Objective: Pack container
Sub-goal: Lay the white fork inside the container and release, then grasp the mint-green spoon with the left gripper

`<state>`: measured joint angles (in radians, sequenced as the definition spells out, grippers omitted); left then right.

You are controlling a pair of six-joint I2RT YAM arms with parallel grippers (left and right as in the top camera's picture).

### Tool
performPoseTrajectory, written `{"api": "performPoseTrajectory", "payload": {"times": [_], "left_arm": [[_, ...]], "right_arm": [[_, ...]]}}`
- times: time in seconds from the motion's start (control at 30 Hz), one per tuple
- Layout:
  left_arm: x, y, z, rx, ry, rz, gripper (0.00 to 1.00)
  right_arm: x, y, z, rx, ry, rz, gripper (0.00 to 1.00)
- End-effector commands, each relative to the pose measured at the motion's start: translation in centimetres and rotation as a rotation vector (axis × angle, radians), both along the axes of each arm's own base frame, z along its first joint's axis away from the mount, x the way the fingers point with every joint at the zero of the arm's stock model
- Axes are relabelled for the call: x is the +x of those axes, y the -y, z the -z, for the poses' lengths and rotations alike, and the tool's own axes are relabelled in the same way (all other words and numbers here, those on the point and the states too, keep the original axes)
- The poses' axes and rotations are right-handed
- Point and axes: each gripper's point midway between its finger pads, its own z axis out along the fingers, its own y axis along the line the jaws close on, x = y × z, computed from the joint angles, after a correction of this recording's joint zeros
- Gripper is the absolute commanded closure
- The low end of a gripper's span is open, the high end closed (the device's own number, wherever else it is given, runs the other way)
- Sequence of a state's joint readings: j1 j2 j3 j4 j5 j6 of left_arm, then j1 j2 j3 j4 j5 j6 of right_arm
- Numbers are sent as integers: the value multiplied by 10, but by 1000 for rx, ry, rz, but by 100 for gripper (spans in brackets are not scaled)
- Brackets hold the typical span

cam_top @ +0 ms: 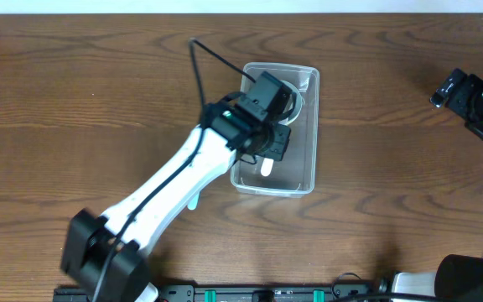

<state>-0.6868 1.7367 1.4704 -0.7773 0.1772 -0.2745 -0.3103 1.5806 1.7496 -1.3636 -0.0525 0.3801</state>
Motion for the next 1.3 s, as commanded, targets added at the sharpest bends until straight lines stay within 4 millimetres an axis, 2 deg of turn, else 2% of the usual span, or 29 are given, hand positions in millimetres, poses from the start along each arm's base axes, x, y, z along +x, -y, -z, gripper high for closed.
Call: {"api": "performPoseTrajectory", "payload": {"times": [0.0, 0.13, 0.3, 0.47, 0.57, 0.6, 0.67, 0.77, 0.93, 1.03, 1.13, 1.2, 1.27], "left_arm": [[7, 7, 26, 14, -41, -17, 94], [6, 12, 34, 3, -68, -16, 94], [-1, 20, 22, -40, -72, 5, 94], [-15, 24, -8, -90, -63, -11, 83], [-26, 20, -35, -117, -31, 1, 66], [-29, 15, -43, -118, -21, -2, 64], [-31, -3, -55, -86, 14, -36, 58], [-29, -42, -64, 15, 63, -115, 50], [-26, -118, -56, 242, 50, -272, 41], [-23, -158, -38, 316, -15, -368, 40], [-20, -186, -13, 345, -67, -431, 40], [-19, -195, 12, 339, -107, -417, 40], [-21, -193, 38, 303, -146, -348, 40]], "right_arm": [[0, 2, 1, -4, -1, 2, 1], [0, 2, 1, -4, -2, 2, 1], [0, 2, 1, -4, -2, 2, 1], [0, 2, 1, -4, -2, 2, 1], [0, 2, 1, -4, -2, 1, 1], [0, 2, 1, -4, -2, 2, 1], [0, 2, 1, -4, -2, 2, 1], [0, 2, 1, -4, -2, 2, 1], [0, 2, 1, -5, -2, 2, 1], [0, 2, 1, -4, -2, 2, 1], [0, 2, 1, -4, -2, 2, 1], [0, 2, 1, -5, -2, 2, 1], [0, 2, 1, -4, -2, 2, 1]]}}
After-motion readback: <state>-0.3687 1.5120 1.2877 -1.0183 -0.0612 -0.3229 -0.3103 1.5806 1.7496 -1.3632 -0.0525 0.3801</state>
